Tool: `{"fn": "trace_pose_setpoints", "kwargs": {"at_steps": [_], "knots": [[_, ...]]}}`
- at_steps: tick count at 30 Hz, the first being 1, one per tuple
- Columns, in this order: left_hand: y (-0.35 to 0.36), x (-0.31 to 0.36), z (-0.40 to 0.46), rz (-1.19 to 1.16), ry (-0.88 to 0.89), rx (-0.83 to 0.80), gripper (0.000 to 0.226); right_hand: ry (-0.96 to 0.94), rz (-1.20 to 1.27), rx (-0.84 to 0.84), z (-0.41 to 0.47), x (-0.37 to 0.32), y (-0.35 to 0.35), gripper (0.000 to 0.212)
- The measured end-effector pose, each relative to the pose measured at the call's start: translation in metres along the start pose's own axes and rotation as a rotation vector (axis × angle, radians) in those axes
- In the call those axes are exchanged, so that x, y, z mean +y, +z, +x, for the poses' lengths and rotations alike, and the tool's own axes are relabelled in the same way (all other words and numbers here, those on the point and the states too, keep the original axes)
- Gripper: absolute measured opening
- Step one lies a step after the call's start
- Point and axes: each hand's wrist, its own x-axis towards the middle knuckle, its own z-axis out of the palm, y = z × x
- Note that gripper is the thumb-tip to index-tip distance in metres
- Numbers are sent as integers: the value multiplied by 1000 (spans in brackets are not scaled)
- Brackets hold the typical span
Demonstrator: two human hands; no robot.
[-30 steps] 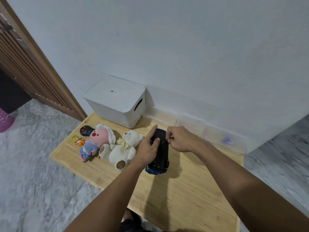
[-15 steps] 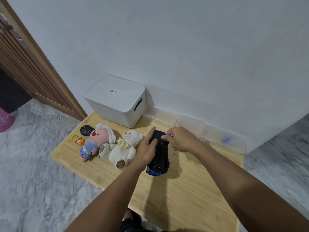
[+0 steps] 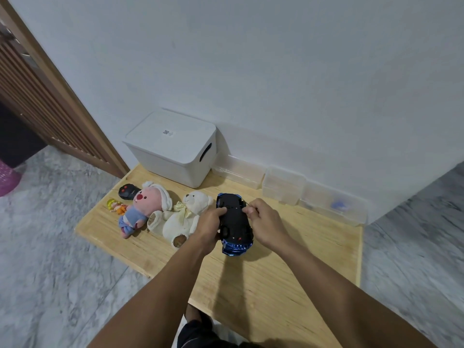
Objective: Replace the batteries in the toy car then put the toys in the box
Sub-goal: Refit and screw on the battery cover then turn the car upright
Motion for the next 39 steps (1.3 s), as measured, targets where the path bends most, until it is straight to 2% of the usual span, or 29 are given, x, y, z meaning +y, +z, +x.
{"fn": "trace_pose_setpoints", "kwargs": {"at_steps": [7, 13, 19, 26, 29, 31, 34, 36, 39], "knots": [[-8, -11, 2, -190, -131, -54, 37, 70, 188, -8, -8, 7, 11, 23], [-8, -17, -4, -124, -64, -128, 34, 124, 282, -11, -13, 3, 14, 25], [-7, -19, -5, -72, -34, -141, 33, 52, 243, -42, -18, 0, 16, 22], [-5, -15, 0, -28, -22, -122, 33, -87, 43, -116, -26, 2, 10, 21], [-5, -15, 1, -13, -37, -104, 34, -83, 1, -158, -23, 4, 7, 24], [-6, -18, 2, 3, -53, -68, 38, -51, 82, -149, -20, 4, 6, 24], [-6, -22, 5, 17, -78, -30, 46, 111, 384, -84, -9, 8, 6, 23], [-3, -22, 6, 29, -66, -19, 36, 192, 482, -67, -2, 12, 7, 23], [4, -21, 9, 27, -32, 21, 28, 231, 503, -31, 7, 22, 12, 19]]}}
